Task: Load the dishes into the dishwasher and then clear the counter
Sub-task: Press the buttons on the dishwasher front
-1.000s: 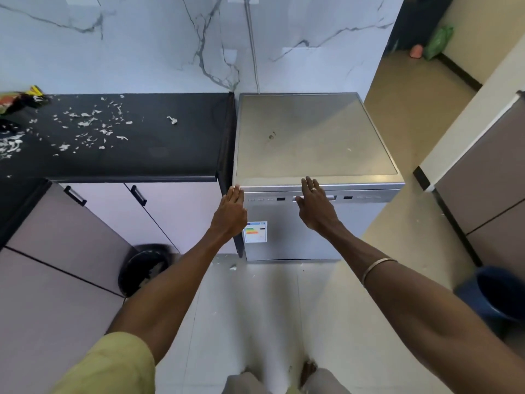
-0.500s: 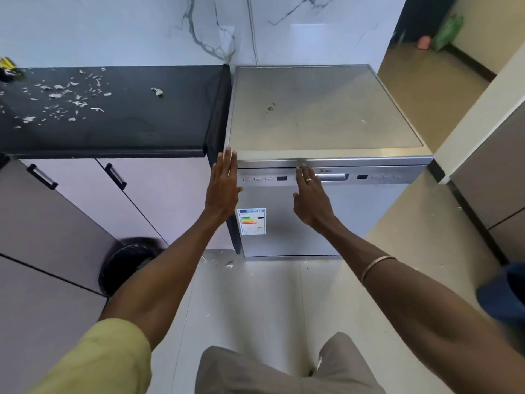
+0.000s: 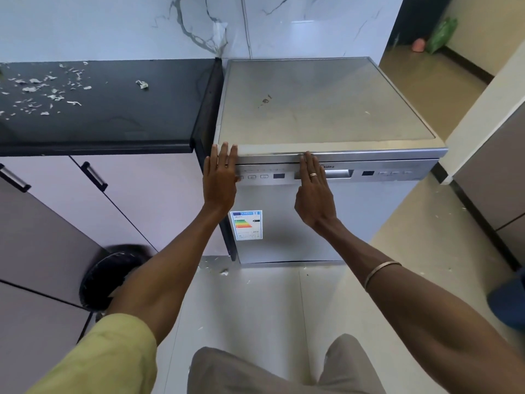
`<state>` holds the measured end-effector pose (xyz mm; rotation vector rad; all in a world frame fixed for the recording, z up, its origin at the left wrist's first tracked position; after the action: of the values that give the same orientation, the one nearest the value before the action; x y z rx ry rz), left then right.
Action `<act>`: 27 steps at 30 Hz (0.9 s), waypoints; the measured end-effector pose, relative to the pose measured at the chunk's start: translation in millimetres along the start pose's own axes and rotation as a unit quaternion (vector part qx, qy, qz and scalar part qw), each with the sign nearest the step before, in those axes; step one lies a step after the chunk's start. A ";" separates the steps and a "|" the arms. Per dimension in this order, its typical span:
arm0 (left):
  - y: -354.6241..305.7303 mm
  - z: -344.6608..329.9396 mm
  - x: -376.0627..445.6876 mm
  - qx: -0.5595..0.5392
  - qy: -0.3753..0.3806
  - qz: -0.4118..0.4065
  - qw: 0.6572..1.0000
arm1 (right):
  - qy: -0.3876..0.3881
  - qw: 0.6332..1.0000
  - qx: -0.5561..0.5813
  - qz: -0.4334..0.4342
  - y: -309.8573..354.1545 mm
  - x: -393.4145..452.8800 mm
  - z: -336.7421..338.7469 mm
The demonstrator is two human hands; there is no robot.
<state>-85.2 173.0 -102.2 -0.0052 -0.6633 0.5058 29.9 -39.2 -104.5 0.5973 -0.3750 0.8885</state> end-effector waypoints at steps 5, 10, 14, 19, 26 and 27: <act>5.8 -6.2 5.2 0.007 -0.038 0.012 0.999 | 0.002 1.000 -0.016 0.007 -3.3 7.8 1.9; 4.7 -9.4 2.3 -0.004 -0.023 -0.003 1.000 | 0.014 0.999 -0.020 0.023 -7.6 17.5 5.6; 7.8 -12.1 0.6 -0.017 -0.019 0.000 1.000 | 0.020 0.999 -0.024 0.025 -12.9 21.1 4.1; 5.5 -9.4 1.2 -0.080 -0.060 0.020 0.995 | 0.013 1.000 -0.009 0.025 -15.0 22.7 -1.3; -12.6 -22.7 3.7 -0.056 -0.096 0.096 0.989 | 0.008 0.999 -0.015 0.030 -16.9 23.6 -5.5; -11.9 -21.6 3.9 -0.048 -0.087 0.090 0.991 | 0.014 0.999 -0.017 0.029 -16.2 23.7 -3.5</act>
<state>-64.5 167.6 -115.1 -0.1140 -0.8621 0.6525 57.0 -30.4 -99.8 0.5454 -0.3834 0.9442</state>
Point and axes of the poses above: each hand's wrist, its own x-axis towards the middle knuckle, its own z-axis out of the back of the hand, y = z × x, the point moved 1 cm from there along x, towards the middle knuckle, and after that the axes turned 4 degrees about -y, right-handed, at the moved point
